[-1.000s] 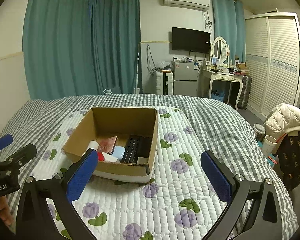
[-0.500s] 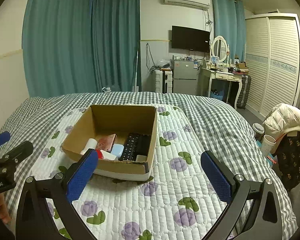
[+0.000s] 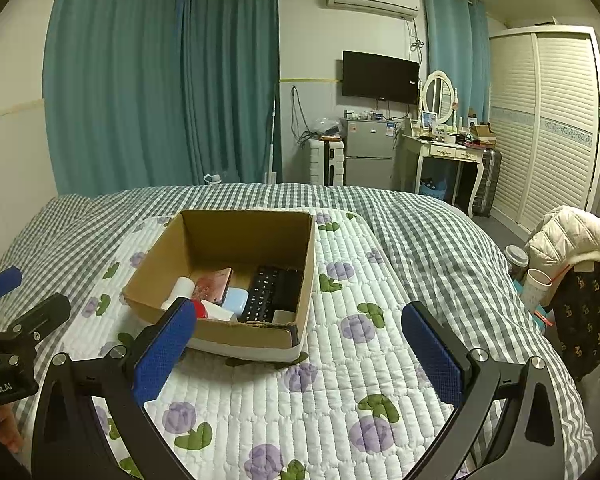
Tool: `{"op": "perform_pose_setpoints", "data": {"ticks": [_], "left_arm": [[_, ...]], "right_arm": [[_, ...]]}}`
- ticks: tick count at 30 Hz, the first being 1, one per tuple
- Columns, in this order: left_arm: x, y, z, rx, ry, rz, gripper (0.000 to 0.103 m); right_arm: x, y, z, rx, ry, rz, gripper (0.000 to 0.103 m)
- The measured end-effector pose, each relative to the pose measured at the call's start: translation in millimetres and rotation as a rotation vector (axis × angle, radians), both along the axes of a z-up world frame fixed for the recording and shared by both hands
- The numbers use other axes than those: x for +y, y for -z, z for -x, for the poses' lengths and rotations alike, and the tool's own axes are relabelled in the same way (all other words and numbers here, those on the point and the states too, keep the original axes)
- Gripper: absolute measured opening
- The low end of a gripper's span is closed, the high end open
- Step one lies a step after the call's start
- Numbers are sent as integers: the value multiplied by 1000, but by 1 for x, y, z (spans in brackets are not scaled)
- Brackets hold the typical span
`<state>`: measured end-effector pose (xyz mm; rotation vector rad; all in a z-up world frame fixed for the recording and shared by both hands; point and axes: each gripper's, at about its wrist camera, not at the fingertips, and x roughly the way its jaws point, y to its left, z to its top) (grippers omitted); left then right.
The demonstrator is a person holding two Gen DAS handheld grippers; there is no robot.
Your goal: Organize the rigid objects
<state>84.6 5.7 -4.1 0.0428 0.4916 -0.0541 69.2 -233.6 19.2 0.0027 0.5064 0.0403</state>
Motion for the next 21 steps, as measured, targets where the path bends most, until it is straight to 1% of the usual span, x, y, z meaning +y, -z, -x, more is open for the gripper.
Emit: {"op": "perform_pose_setpoints", "data": {"ticks": [21], "left_arm": [[2,5,-1,18,-16,1,103]], "right_arm": [[4,8,-2,15,-1,8,103]]}}
